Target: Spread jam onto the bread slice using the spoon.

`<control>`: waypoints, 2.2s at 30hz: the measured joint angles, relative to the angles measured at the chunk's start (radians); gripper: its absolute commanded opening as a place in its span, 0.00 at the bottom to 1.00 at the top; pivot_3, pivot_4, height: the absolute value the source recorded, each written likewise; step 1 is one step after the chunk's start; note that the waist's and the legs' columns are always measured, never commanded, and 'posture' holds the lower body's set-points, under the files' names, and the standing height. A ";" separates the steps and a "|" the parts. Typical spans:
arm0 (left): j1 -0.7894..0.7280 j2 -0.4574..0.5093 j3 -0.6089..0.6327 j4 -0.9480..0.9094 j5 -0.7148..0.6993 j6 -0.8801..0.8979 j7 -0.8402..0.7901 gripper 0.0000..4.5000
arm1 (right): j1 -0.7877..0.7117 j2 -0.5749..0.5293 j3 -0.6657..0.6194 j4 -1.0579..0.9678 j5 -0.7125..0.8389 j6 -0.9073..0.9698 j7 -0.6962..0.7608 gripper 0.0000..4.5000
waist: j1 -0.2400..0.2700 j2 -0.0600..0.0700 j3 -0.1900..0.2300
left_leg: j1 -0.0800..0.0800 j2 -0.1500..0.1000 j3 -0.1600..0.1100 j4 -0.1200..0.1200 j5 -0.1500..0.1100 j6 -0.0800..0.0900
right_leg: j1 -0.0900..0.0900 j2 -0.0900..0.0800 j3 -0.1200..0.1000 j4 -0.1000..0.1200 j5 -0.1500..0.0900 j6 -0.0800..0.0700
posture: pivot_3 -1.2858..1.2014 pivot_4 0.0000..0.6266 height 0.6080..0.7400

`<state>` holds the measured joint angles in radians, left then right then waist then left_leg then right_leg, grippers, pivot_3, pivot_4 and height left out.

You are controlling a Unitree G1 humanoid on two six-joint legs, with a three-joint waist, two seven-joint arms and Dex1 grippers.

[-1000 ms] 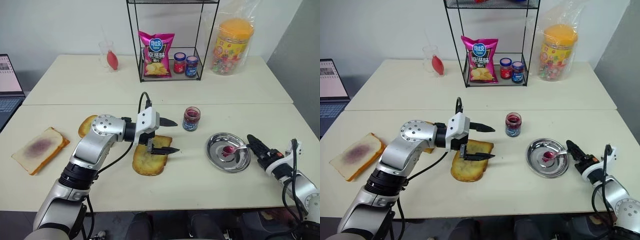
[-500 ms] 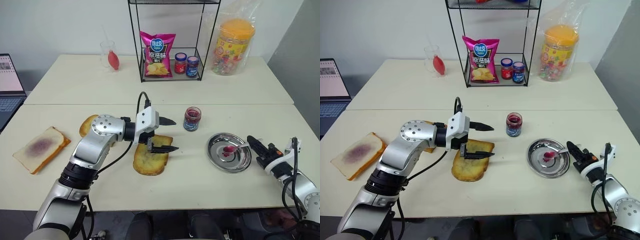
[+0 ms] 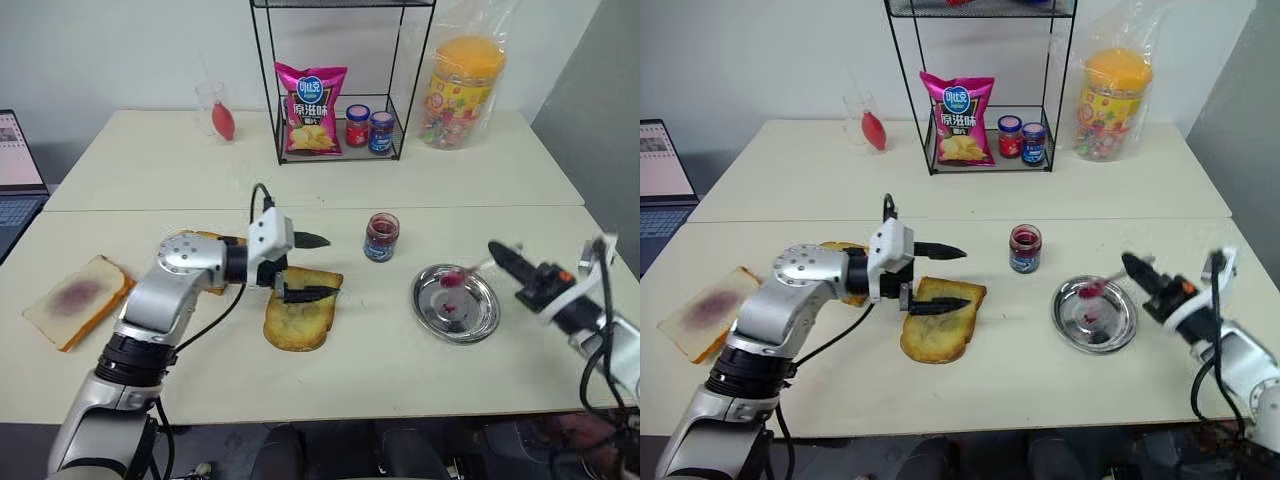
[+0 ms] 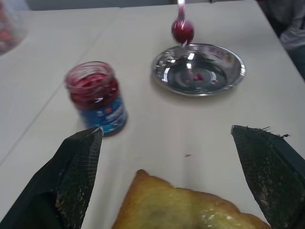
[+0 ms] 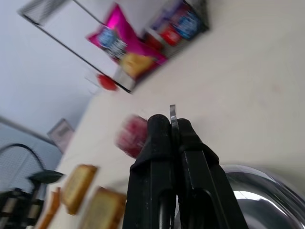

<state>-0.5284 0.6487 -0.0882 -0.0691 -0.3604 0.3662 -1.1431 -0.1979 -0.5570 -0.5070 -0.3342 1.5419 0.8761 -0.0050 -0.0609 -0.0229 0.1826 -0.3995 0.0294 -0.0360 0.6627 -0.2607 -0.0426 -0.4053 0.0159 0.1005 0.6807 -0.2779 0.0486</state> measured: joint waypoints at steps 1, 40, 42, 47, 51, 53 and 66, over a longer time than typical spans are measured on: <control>0.000 0.000 0.009 0.000 0.000 0.002 0.011 1.00 | -0.032 -0.011 0.010 -0.011 0.017 -0.006 -0.015 0.01 | 0.002 0.000 0.000 | 0.000 0.000 -0.001 0.000 0.000 0.000 | 0.000 0.000 -0.001 -0.001 0.000 0.000 | 0.52 0.24 1.00; 0.006 -0.063 0.024 -0.018 0.006 0.043 0.171 1.00 | -0.353 0.061 0.679 0.182 -1.135 -0.333 0.352 0.01 | 0.007 0.000 0.000 | -0.002 0.000 -0.002 -0.001 0.000 0.000 | -0.002 -0.001 -0.003 -0.001 0.003 -0.006 | 0.52 0.24 1.00; 0.007 -0.063 0.024 -0.018 0.006 0.043 0.171 1.00 | -0.340 0.064 0.691 0.182 -1.172 -0.345 0.361 0.01 | 0.007 0.000 0.000 | -0.002 0.000 -0.002 -0.001 0.000 0.000 | -0.002 -0.001 -0.003 -0.001 0.003 -0.006 | 0.52 0.24 1.00; 0.017 -0.063 0.024 -0.024 0.005 0.043 0.172 1.00 | -0.326 0.120 0.688 0.189 -1.207 -0.326 0.369 0.01 | 0.007 0.000 0.000 | -0.002 0.000 -0.002 -0.001 0.000 0.000 | -0.002 -0.001 -0.003 0.000 0.003 -0.006 | 0.52 0.24 1.00; 0.017 -0.062 0.024 -0.026 0.005 0.043 0.172 1.00 | -0.326 0.187 0.626 0.189 -1.174 -0.254 0.350 0.01 | 0.007 0.000 0.000 | -0.002 0.000 -0.002 -0.001 0.000 0.000 | -0.002 -0.001 -0.003 0.000 0.003 -0.006 | 0.52 0.24 1.00; 0.018 -0.062 0.025 -0.027 0.005 0.043 0.172 1.00 | -0.328 0.239 0.564 0.191 -1.131 -0.194 0.323 0.01 | 0.007 0.000 0.000 | -0.002 0.000 -0.003 -0.001 0.000 0.000 | -0.002 -0.001 -0.003 0.000 0.003 -0.006 | 0.52 0.24 1.00; 0.019 -0.058 0.026 -0.028 0.006 0.041 0.172 1.00 | -0.384 0.384 0.299 0.191 -0.926 0.050 0.180 0.01 | 0.004 0.000 0.000 | -0.002 0.000 -0.003 -0.001 0.000 0.000 | -0.002 -0.001 -0.004 0.000 0.003 -0.006 | 0.52 0.24 1.00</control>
<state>-0.5099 0.5904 -0.0619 -0.0973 -0.3549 0.4075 -0.9714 -0.5824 -0.1730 -0.2081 -0.1432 0.6160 0.9265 0.1750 -0.0568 -0.0231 0.1828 -0.4017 0.0291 -0.0387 0.6613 -0.2608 -0.0428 -0.4072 0.0147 0.0969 0.6807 -0.2751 0.0428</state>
